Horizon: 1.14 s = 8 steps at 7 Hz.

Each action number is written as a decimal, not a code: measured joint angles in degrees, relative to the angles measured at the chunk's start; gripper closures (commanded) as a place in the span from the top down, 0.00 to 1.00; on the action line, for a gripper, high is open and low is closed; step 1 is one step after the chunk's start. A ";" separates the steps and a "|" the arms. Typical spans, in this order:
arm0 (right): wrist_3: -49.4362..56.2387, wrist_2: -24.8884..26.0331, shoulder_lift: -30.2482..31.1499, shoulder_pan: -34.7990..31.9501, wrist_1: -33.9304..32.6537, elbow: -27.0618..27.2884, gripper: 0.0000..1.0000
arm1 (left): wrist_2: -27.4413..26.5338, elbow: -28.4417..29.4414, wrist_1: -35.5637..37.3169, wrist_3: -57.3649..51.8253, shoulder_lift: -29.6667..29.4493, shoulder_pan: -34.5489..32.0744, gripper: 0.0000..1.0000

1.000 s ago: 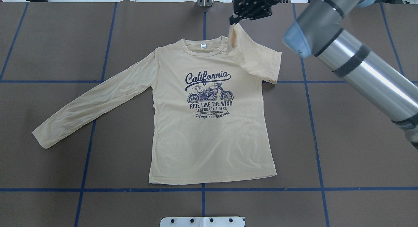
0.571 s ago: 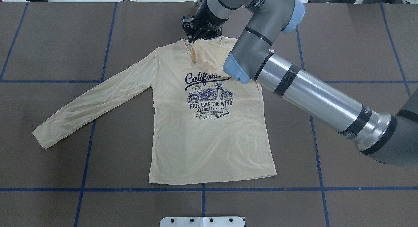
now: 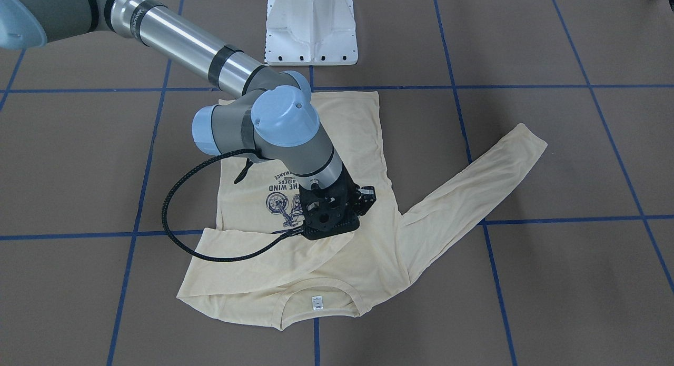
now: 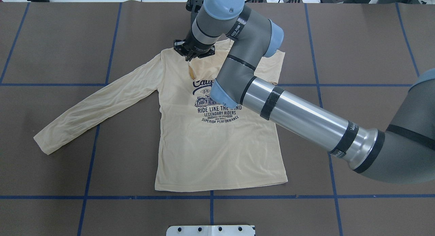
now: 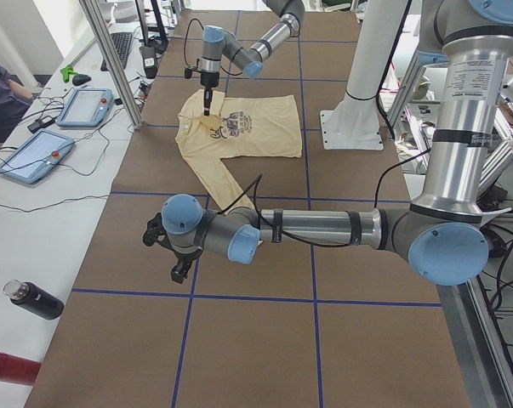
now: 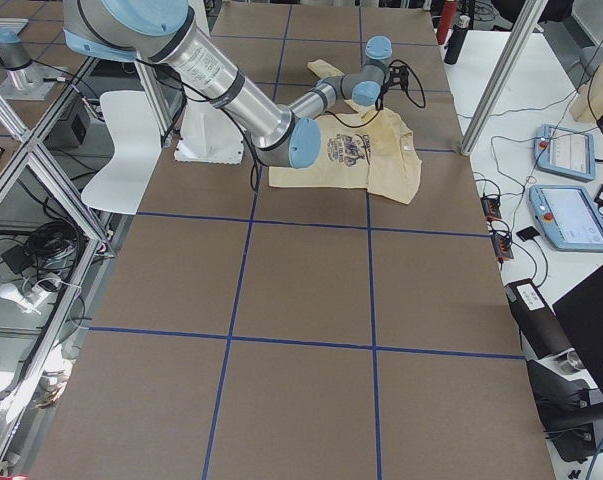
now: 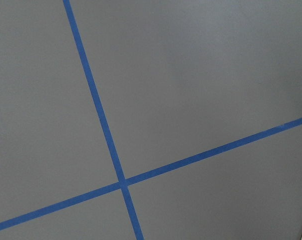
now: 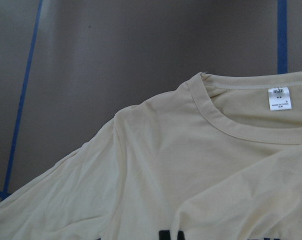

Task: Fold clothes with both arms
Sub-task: 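Lower the sleeve onto the shirt near the collar and open the right gripper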

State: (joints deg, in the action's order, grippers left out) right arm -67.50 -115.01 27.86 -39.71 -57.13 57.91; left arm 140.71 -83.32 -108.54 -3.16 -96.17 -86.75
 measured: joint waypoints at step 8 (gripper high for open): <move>-12.80 5.37 0.67 0.70 -3.54 3.75 1.00 | -0.08 0.65 -8.09 15.74 -1.08 0.67 1.00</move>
State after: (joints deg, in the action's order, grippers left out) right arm -80.30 -109.64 28.53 -39.00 -60.67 61.66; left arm 140.63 -82.67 -116.63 12.58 -97.25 -86.08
